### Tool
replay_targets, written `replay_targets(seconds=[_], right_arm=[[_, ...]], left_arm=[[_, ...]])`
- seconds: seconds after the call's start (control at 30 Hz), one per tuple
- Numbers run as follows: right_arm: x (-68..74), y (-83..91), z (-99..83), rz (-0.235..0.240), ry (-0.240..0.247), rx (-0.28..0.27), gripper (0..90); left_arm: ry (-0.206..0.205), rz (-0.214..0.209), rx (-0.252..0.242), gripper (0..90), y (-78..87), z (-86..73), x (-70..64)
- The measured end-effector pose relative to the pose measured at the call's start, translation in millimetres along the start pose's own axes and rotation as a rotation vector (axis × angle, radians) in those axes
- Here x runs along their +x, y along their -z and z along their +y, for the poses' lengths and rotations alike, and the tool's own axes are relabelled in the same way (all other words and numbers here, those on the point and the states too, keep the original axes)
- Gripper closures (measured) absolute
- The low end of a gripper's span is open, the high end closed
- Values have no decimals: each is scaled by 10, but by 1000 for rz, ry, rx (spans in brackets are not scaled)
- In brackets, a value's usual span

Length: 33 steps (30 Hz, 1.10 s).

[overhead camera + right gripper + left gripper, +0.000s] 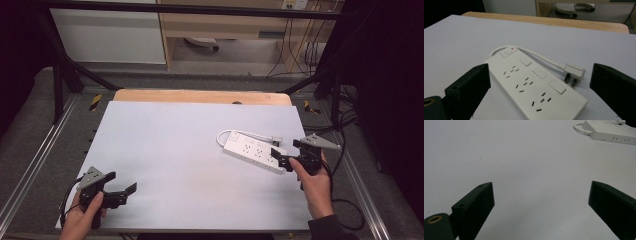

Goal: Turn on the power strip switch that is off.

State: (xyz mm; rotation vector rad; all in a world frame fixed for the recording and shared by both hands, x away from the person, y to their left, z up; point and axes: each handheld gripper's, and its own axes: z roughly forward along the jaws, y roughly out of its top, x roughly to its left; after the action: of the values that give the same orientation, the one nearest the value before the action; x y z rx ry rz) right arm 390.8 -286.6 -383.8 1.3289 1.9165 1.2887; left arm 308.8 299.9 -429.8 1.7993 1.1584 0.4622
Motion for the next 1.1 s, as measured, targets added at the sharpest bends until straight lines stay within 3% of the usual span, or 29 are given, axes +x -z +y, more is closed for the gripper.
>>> replay_targets(seconds=[0.37,1.1], right_arm=[[-57,-119,104,-2,-3,14,39],[-200,-377,274,-28,-81,1,94]], left_arm=[[-1,8,3,65,0,-1,2],[-4,7,4,65,-7,-4,1]])
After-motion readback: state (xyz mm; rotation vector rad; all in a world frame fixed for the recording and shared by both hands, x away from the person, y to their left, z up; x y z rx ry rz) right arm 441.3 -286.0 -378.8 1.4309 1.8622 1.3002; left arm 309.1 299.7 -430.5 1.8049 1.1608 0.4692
